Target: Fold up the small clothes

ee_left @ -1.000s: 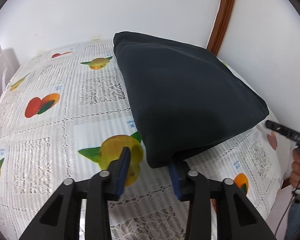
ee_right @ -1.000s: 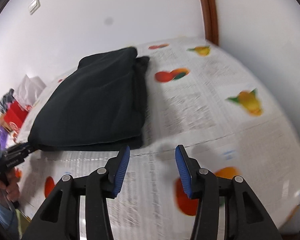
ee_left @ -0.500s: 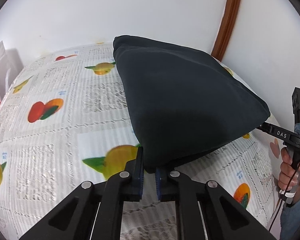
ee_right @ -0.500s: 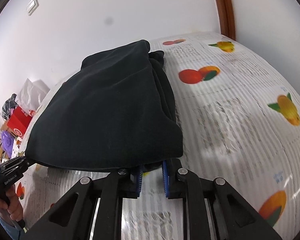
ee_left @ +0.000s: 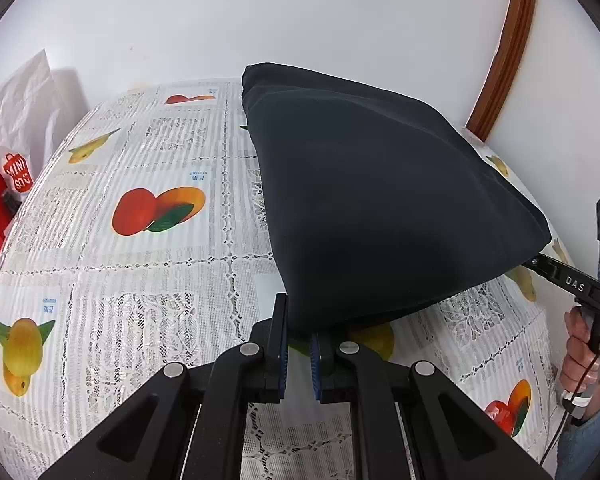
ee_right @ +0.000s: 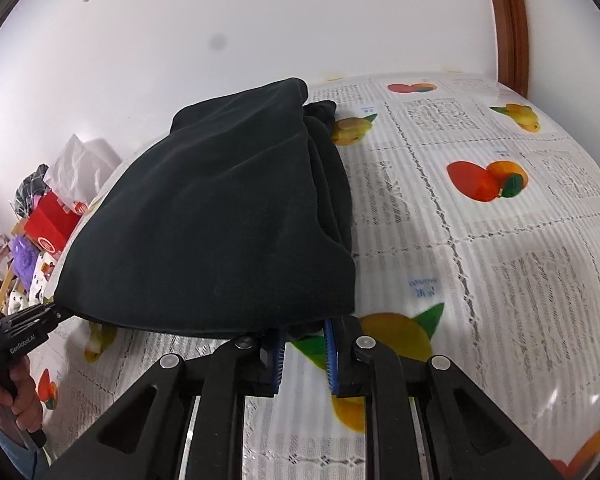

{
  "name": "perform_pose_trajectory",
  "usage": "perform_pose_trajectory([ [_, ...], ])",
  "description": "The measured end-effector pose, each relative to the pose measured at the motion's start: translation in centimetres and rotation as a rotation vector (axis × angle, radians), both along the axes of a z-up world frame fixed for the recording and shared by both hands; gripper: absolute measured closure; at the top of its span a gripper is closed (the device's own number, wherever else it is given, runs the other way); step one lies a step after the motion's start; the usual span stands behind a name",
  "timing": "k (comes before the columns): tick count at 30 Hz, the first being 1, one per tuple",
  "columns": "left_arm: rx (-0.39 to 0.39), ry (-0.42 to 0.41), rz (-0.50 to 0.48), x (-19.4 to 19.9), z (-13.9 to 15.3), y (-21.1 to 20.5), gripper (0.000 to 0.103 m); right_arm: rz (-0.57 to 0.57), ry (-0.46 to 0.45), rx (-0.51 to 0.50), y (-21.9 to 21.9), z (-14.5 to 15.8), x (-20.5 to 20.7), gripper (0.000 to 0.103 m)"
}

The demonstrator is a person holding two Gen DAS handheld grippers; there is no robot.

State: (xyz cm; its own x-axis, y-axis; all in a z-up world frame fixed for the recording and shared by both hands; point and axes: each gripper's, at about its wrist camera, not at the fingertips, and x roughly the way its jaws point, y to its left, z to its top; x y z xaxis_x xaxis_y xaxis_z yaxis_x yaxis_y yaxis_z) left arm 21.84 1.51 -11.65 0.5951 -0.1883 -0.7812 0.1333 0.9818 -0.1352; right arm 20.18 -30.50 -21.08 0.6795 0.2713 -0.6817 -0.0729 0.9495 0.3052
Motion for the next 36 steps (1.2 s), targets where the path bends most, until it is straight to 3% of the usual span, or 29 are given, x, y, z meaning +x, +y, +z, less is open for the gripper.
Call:
perform_pose_trajectory([
  [5,0.003,0.004,-0.010,-0.9,0.2,0.1,0.093,0.011,-0.052,-0.066,-1.0,1.9,-3.2,0.083],
  [10,-0.029,0.005,-0.024,-2.4,1.2,1.0,0.092,0.037,-0.160,-0.107,-1.1,4.8,-5.6,0.067],
  [11,-0.032,-0.006,-0.026,-2.6,1.7,1.1,0.087,0.035,-0.173,-0.107,-1.0,5.2,-5.5,0.067],
  [13,-0.035,-0.031,-0.029,-2.6,2.5,1.2,0.078,0.029,-0.196,-0.094,-0.7,5.8,-5.1,0.067],
  [18,-0.045,-0.067,-0.047,-0.5,3.9,0.1,0.077,-0.026,-0.198,-0.075,0.7,5.4,-2.6,0.067],
  [22,-0.023,-0.023,-0.037,1.5,2.5,-0.4,0.075,-0.049,-0.145,-0.093,1.2,4.3,-1.7,0.067],
  [25,0.002,0.008,-0.046,1.5,0.9,-0.4,0.067,-0.047,-0.146,-0.101,0.9,4.3,-1.8,0.067],
  [28,0.000,0.045,-0.064,1.4,0.2,-0.3,0.067,-0.038,-0.145,-0.110,0.8,4.8,-1.0,0.067],
  [31,-0.032,0.026,-0.072,1.3,1.6,0.2,0.068,-0.013,-0.142,-0.110,0.9,5.4,0.8,0.067],
  [36,-0.001,-0.031,-0.078,2.5,3.9,0.2,0.067,-0.017,-0.107,-0.082,1.1,5.6,5.6,0.067],
])
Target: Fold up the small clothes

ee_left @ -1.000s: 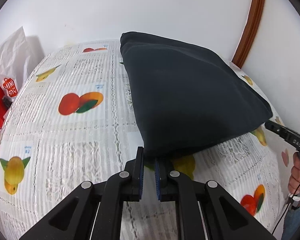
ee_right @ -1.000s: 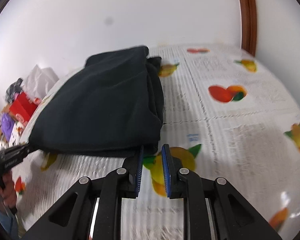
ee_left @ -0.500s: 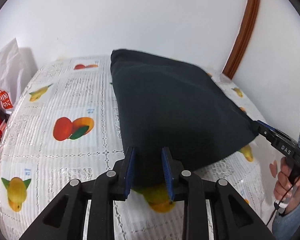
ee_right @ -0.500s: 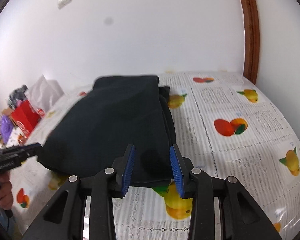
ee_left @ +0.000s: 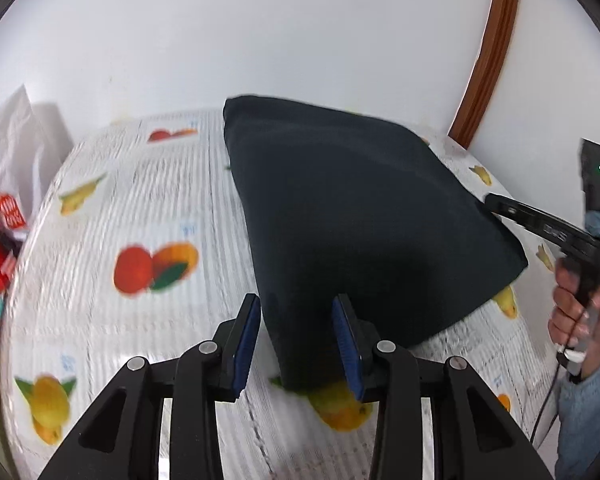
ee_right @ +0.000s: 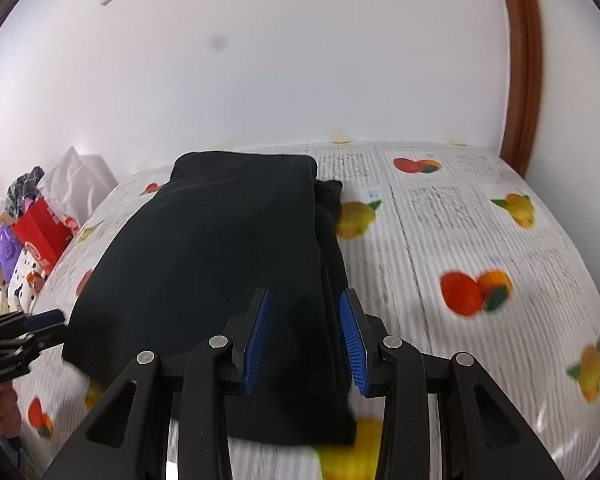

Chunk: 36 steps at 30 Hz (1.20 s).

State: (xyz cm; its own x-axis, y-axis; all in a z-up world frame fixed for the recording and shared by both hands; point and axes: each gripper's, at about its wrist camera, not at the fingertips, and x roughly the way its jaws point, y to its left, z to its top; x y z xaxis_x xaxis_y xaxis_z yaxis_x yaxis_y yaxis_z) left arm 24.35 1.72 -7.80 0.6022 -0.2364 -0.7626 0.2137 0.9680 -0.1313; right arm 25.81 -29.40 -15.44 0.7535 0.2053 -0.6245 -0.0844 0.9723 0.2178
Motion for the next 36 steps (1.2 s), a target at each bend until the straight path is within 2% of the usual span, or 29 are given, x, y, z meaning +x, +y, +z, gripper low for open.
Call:
perform_pose_trajectory([
  [2,0.012,-0.003,0.000,1.1,0.1,-0.2,0.065,0.011,0.045,0.077,-0.3,-0.8,2.1,0.067],
  [3,0.016,0.000,0.000,1.6,-0.2,-0.4,0.064,0.038,0.081,0.123,-0.3,-1.5,3.1,0.073],
  [5,0.004,0.014,0.003,2.4,-0.8,-0.6,0.063,0.073,0.086,0.189,-0.8,-2.4,3.8,0.097],
  [8,0.007,0.013,-0.009,2.7,-1.2,-1.0,0.061,0.038,0.025,0.251,-2.1,-2.2,2.6,0.098],
  [13,0.022,-0.002,-0.014,3.5,-0.9,-0.9,0.059,0.024,-0.014,0.114,-1.5,0.2,2.2,0.096],
  [16,0.043,-0.018,0.001,4.4,-0.7,-0.8,0.056,0.052,-0.006,0.062,-0.9,1.9,4.1,0.093],
  [20,0.064,-0.036,0.026,5.5,-0.6,-0.6,0.055,0.084,0.043,-0.012,0.7,3.0,8.6,0.075],
  [22,0.072,-0.032,0.031,6.1,-0.9,-0.6,0.054,0.099,0.054,-0.032,1.2,2.8,10.6,0.073],
  [25,0.072,-0.027,0.039,6.7,-1.4,-0.4,0.053,0.116,0.111,0.002,1.3,1.8,14.0,0.073],
  [26,0.070,-0.025,0.041,6.9,-1.5,-0.3,0.052,0.126,0.136,0.017,1.4,1.3,15.0,0.080],
  [27,0.069,-0.025,0.041,7.0,-1.5,-0.3,0.052,0.141,0.145,0.034,1.4,0.9,15.7,0.096],
  [32,0.071,-0.026,0.044,7.1,-1.7,-0.3,0.049,0.132,0.085,0.065,0.6,1.0,15.3,0.096],
  [36,0.074,-0.032,0.045,7.0,-1.7,-0.5,0.049,0.113,0.113,0.105,-0.1,1.2,16.7,0.086],
])
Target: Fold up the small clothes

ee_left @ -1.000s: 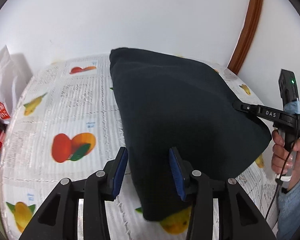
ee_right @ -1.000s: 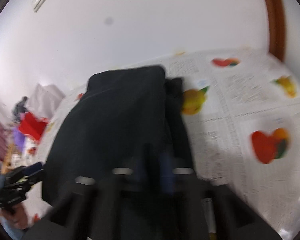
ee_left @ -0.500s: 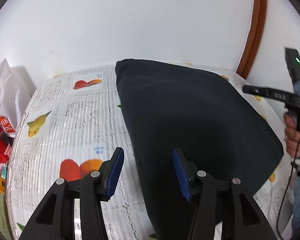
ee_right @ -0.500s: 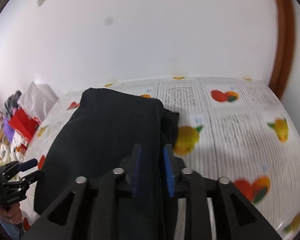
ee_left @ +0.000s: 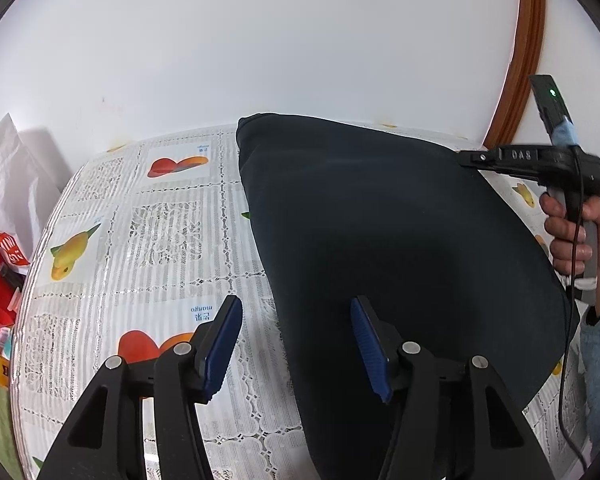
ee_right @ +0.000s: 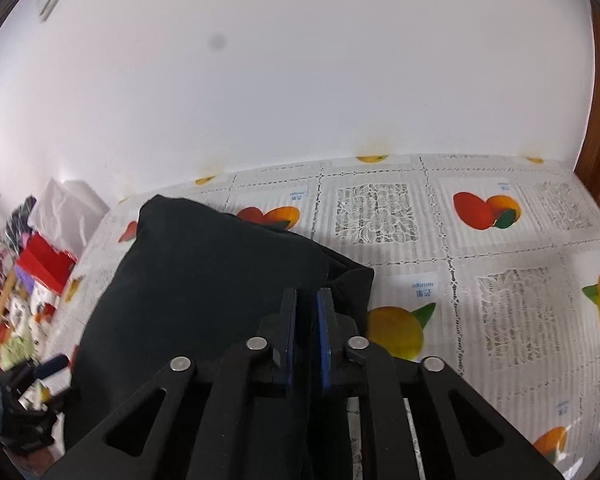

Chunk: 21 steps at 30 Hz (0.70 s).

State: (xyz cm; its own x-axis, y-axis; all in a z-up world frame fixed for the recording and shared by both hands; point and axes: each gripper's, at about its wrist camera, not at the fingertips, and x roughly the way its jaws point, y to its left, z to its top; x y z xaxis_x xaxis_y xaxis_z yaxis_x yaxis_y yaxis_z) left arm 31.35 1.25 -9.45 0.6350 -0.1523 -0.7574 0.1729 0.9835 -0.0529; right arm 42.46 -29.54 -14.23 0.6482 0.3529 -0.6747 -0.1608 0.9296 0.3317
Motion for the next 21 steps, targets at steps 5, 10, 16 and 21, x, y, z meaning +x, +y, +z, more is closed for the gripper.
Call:
perform_pose_trajectory([
  [5,-0.010,0.002,0.011,-0.2,0.2,0.0,0.049,-0.023,0.011,-0.070,0.7,-0.3,1.6,0.097],
  [10,-0.019,0.001,0.007,-1.3,0.2,0.1,0.049,-0.054,-0.039,-0.095,-0.7,1.2,-2.9,0.096],
  [16,-0.051,0.006,0.019,-3.1,0.7,-0.1,0.049,-0.077,-0.055,-0.187,-1.7,1.5,-11.1,0.072],
  [21,-0.033,-0.037,0.040,-6.5,2.6,-0.8,0.047,-0.160,-0.080,-0.220,-2.4,2.6,-18.4,0.052],
])
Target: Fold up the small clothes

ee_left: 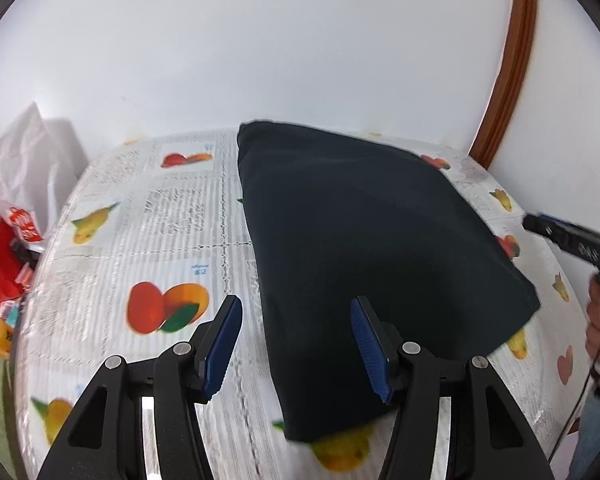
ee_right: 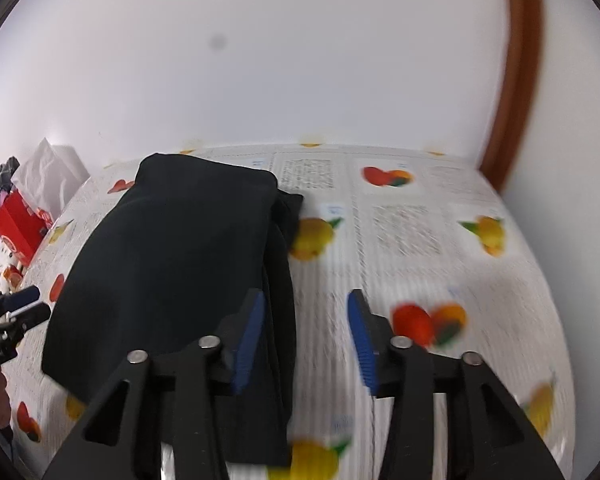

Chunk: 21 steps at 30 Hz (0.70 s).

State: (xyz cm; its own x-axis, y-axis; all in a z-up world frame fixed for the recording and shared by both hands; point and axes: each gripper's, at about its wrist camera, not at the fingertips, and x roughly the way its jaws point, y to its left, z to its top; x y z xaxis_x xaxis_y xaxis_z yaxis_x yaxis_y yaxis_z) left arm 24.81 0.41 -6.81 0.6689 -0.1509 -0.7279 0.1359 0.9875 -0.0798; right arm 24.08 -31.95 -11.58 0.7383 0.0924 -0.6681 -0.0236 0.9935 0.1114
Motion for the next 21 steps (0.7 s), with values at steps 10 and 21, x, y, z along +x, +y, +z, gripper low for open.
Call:
perform_pose_trajectory([
  [10,0.027,-0.128,0.032,-9.3,5.0,-2.6,0.027,-0.059,-0.043,-0.022,2.5,3.3,-11.2,0.035],
  [21,0.062,-0.186,0.031,-18.1,6.8,-4.0,0.012,-0.153,-0.148,-0.073,3.8,4.8,-21.8,0.001],
])
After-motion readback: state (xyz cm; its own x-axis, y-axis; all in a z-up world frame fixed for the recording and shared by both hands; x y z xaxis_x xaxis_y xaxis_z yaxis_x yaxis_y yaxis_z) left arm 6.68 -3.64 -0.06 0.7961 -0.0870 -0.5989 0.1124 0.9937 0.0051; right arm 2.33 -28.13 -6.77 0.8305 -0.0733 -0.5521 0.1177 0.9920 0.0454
